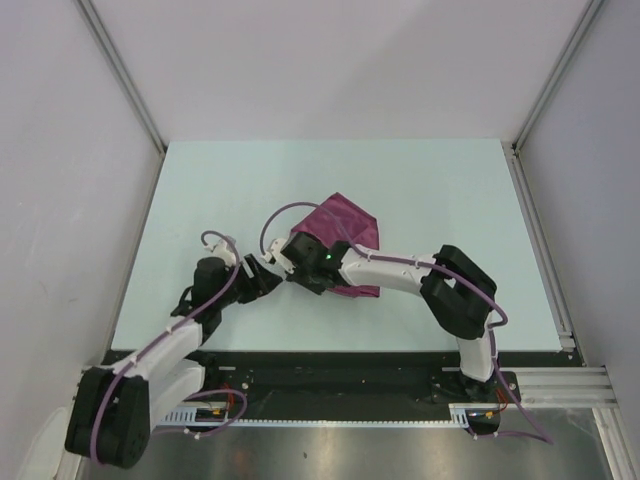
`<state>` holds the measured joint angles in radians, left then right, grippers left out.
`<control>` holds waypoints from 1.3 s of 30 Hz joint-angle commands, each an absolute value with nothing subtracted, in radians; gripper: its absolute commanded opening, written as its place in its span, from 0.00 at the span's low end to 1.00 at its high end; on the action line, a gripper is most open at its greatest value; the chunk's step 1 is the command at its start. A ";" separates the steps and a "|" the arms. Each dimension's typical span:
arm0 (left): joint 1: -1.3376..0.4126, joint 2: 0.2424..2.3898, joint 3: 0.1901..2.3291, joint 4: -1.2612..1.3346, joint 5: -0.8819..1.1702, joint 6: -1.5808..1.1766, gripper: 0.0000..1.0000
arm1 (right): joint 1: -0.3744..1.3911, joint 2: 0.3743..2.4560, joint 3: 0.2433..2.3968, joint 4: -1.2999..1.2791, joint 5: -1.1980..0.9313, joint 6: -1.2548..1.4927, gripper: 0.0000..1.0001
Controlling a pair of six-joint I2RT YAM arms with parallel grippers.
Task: Fold the napkin, place the utensils inside, and roll it up
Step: Roll the napkin at the center of the board.
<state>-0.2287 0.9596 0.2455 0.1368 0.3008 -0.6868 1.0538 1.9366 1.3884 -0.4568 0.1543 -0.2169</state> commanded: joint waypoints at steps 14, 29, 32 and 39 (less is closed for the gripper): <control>-0.316 0.669 0.112 0.210 0.293 -0.512 0.73 | 0.916 2.226 1.755 -0.887 -0.506 -0.198 0.00; -0.488 0.844 0.172 0.288 0.180 -0.419 0.75 | 0.799 2.368 1.876 -1.012 -0.695 -0.230 0.00; -0.531 0.865 0.187 0.299 0.124 -0.391 0.75 | 0.793 2.382 1.884 -1.020 -0.715 -0.232 0.00; -0.604 0.899 0.210 0.328 0.054 -0.341 0.75 | 0.784 2.413 1.898 -1.032 -0.739 -0.235 0.00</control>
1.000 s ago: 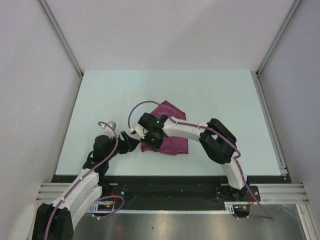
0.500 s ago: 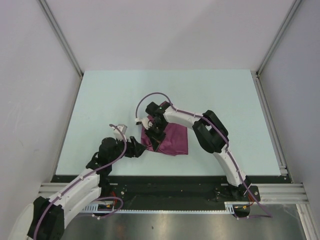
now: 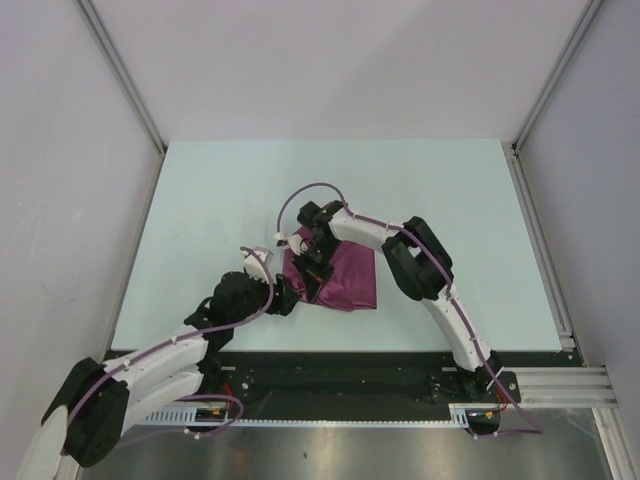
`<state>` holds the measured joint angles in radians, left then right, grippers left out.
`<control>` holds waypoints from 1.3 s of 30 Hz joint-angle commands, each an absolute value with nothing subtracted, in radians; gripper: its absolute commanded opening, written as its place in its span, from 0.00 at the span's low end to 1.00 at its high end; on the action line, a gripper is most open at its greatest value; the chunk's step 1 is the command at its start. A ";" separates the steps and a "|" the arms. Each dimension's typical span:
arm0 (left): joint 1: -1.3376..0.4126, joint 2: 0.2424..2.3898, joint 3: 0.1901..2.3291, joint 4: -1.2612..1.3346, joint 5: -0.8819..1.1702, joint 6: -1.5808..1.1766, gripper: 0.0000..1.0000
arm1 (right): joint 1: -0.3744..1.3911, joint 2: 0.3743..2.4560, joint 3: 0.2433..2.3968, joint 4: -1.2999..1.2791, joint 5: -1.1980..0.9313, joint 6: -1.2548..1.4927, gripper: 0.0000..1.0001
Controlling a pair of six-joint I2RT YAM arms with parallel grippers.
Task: Fold the napkin, place the utensils inside, and roll it up
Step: Roll the napkin at the center of the board.
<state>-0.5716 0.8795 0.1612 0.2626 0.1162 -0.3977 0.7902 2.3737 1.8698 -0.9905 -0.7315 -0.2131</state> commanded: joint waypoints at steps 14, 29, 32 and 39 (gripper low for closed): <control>-0.696 0.979 0.227 0.399 0.003 -0.270 0.70 | 0.775 2.424 1.894 -1.040 -0.770 -0.241 0.00; -0.706 1.048 0.232 0.442 0.035 -0.236 0.73 | 0.772 2.433 1.894 -1.049 -0.782 -0.244 0.00; -0.706 1.045 0.227 0.437 0.025 -0.252 0.70 | 0.770 2.434 1.894 -1.049 -0.782 -0.242 0.00; -0.706 1.080 0.238 0.408 -0.026 -0.270 0.56 | 0.765 2.442 1.894 -1.051 -0.793 -0.241 0.00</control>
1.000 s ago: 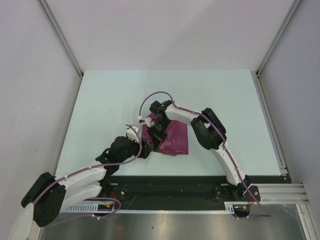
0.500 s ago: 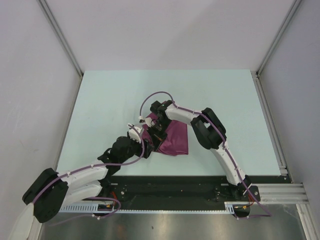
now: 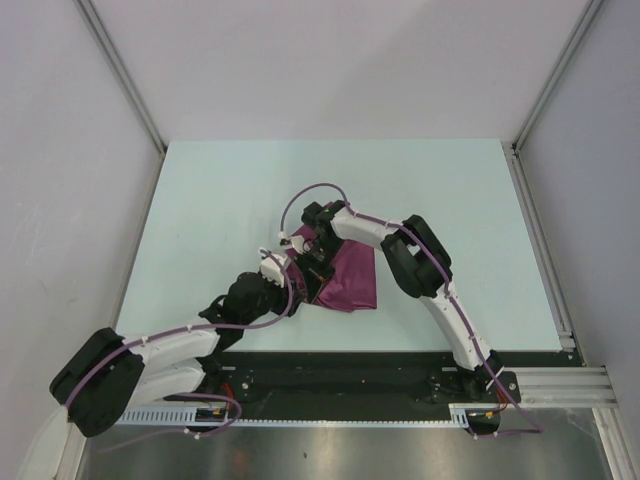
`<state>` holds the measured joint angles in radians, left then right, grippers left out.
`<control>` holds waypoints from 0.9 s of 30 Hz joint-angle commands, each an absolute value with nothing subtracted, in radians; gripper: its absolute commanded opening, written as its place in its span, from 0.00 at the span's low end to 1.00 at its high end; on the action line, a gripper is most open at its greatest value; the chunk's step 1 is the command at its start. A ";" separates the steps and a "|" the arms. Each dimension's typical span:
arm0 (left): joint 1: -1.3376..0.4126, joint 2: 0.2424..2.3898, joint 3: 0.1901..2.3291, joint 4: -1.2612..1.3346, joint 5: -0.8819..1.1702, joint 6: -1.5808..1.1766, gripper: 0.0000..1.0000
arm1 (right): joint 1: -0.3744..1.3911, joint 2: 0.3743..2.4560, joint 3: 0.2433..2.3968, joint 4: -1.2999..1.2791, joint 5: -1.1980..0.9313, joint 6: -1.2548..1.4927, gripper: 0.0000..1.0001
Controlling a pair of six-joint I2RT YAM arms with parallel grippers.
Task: Fold the napkin, place the utensils inside, and roll it up
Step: Roll the napkin at the center of the board.
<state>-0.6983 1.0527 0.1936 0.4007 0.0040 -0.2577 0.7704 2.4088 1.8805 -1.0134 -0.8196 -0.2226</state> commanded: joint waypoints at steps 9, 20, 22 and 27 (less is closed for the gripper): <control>-0.707 1.091 0.250 0.359 -0.083 -0.307 0.28 | 0.749 2.439 1.898 -1.049 -0.825 -0.239 0.00; -0.664 1.091 0.293 0.232 -0.072 -0.373 0.00 | 0.681 2.217 1.726 -0.890 -0.854 -0.183 0.47; -0.641 1.091 0.298 0.229 -0.048 -0.377 0.00 | 0.670 2.180 1.674 -0.844 -0.848 -0.161 0.50; -0.589 1.117 0.314 0.216 0.041 -0.377 0.00 | 0.664 2.021 1.465 -0.638 -0.789 -0.086 0.56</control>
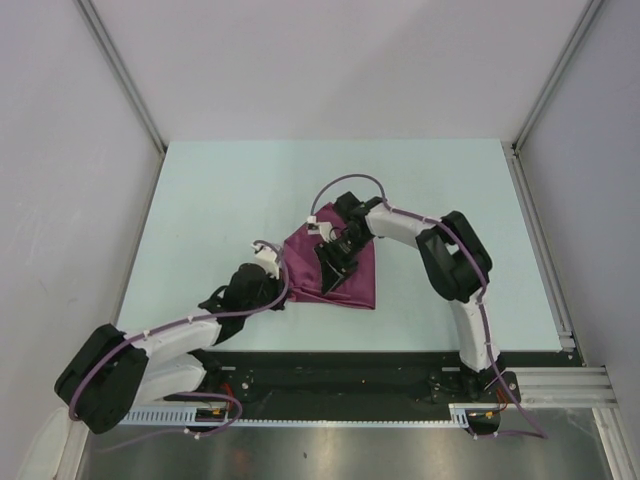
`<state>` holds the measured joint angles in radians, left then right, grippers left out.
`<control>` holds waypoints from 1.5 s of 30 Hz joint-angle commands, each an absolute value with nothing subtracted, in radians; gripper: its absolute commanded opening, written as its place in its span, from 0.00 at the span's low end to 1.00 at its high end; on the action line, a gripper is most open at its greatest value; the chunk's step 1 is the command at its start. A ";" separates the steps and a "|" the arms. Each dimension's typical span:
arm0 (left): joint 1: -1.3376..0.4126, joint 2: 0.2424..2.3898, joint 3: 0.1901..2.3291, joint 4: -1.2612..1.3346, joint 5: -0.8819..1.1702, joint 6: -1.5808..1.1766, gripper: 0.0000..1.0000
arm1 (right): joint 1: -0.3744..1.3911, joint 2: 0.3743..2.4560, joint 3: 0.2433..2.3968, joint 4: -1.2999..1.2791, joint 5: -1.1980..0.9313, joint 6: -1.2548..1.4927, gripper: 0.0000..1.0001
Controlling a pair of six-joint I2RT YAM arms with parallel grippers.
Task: Fold the napkin, place the utensils inside, and roll it up
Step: Roll the napkin at the center of the board.
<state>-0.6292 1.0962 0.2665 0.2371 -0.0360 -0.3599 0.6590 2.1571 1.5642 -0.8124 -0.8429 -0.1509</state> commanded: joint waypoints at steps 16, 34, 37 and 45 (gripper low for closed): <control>-0.515 1.189 0.356 0.195 0.156 -0.408 0.00 | 0.891 1.664 1.062 -0.127 -0.160 -0.094 0.66; -0.472 1.215 0.365 0.184 0.190 -0.431 0.00 | 1.029 1.684 0.982 -0.041 0.095 -0.176 0.66; -0.471 1.209 0.365 0.183 0.187 -0.431 0.00 | 1.029 1.704 0.986 -0.052 0.091 -0.189 0.65; -0.462 1.204 0.367 0.176 0.190 -0.439 0.00 | 1.029 1.726 0.996 -0.120 0.103 -0.189 0.59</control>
